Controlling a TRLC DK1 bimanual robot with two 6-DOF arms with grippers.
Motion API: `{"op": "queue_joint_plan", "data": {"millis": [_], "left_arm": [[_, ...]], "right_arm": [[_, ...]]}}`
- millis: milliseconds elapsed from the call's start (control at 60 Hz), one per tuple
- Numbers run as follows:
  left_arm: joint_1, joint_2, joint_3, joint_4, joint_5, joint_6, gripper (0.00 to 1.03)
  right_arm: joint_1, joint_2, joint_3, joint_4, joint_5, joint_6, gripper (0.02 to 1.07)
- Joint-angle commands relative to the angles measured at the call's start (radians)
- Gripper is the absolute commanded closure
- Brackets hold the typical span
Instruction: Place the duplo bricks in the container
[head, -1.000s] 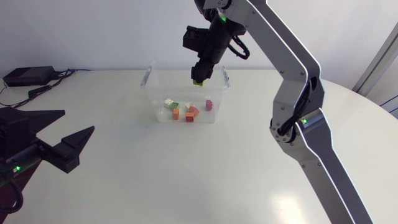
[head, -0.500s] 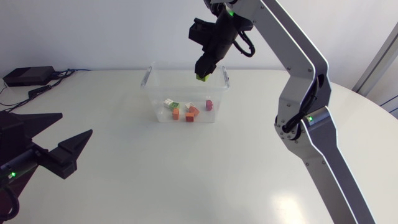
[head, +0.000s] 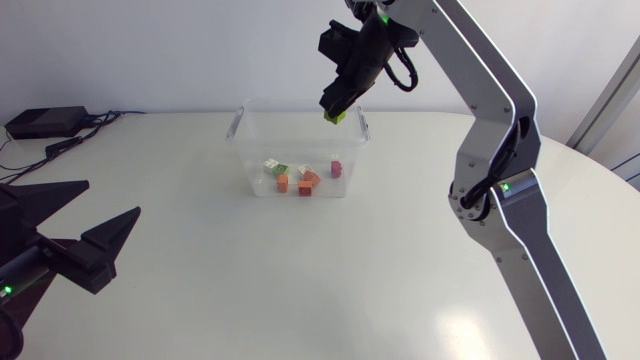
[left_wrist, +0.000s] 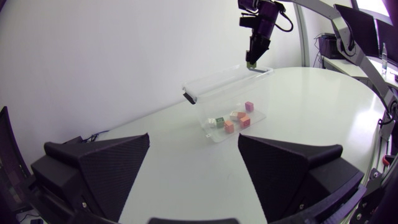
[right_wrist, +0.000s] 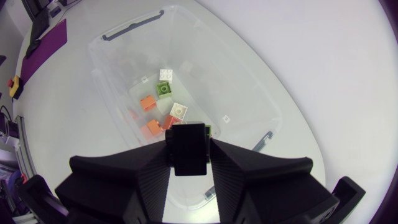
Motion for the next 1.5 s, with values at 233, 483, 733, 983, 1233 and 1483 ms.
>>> {"op": "queue_joint_plan", "data": {"millis": [233, 483, 733, 983, 1233, 1483], "left_arm": [[0.002, -0.045, -0.010, -0.023, -0.010, -0.038, 0.04], [0.003, -0.072, -0.041, 0.008, -0.079, -0.054, 0.04], [-0.003, -0.102, -0.062, 0.039, -0.151, -0.071, 0.04], [-0.005, -0.102, -0.084, 0.046, -0.172, -0.083, 0.05], [0.000, -0.122, -0.108, 0.053, -0.211, -0.107, 0.04], [0.014, -0.122, -0.107, 0.054, -0.211, -0.115, 0.04]], "right_arm": [[-0.004, 0.079, 0.479, 0.007, 0.000, 0.103, 0.87], [-0.004, 0.082, 0.520, 0.021, -0.003, 0.140, 0.87], [-0.004, 0.098, 0.583, 0.044, -0.002, 0.175, 0.87], [-0.006, 0.133, 0.683, 0.073, 0.007, 0.221, 0.87], [-0.012, 0.151, 0.744, 0.087, 0.021, 0.255, 0.86], [-0.012, 0.128, 0.733, 0.095, 0.047, 0.261, 0.82]]}}
